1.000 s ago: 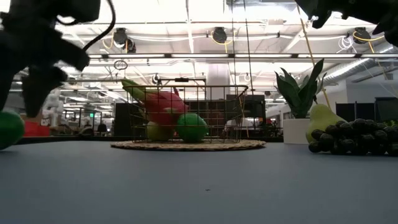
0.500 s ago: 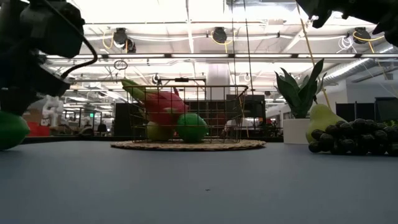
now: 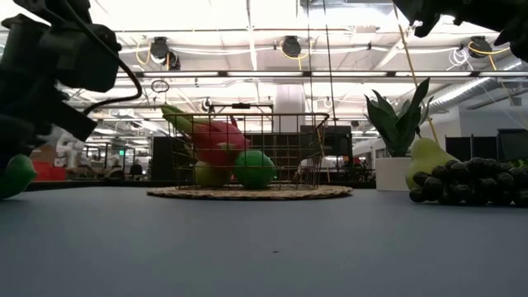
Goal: Build produce basket
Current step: Put the green lime into the gold wire basket, then put the black grapes into the gold wire basket
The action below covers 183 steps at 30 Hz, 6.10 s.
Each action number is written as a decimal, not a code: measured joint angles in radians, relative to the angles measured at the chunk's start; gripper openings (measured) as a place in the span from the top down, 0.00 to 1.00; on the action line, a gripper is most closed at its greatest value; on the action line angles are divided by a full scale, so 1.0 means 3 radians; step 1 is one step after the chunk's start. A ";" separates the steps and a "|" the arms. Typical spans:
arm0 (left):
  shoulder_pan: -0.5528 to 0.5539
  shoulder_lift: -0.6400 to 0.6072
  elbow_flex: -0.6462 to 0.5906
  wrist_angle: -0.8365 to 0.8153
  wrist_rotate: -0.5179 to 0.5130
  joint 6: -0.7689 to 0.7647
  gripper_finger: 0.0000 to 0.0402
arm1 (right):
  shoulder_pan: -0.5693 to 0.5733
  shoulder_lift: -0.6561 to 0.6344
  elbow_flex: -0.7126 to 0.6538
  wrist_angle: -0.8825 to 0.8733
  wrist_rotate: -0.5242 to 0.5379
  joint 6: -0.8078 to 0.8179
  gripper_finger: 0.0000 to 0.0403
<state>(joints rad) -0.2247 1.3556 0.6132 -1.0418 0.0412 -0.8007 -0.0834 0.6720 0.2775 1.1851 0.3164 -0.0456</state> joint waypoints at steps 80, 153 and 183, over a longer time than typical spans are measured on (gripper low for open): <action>0.1832 0.2116 0.2822 0.2479 -0.0830 0.2591 0.03 | -0.0001 0.0001 -0.0001 0.0000 0.0094 0.0024 0.26; 0.0173 0.2969 0.3051 0.4896 0.0653 0.3944 0.37 | 0.0000 -0.0017 0.0228 -0.0930 0.0063 0.0276 0.26; 0.0438 0.3882 0.3750 0.4893 0.0178 0.3771 0.34 | 0.0031 -0.0067 0.0228 -0.1596 -0.0373 0.0973 0.26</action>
<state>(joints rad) -0.0933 2.5202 1.7383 0.4260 0.0947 0.3306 -0.0742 0.6520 0.3458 0.7063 0.2047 0.2462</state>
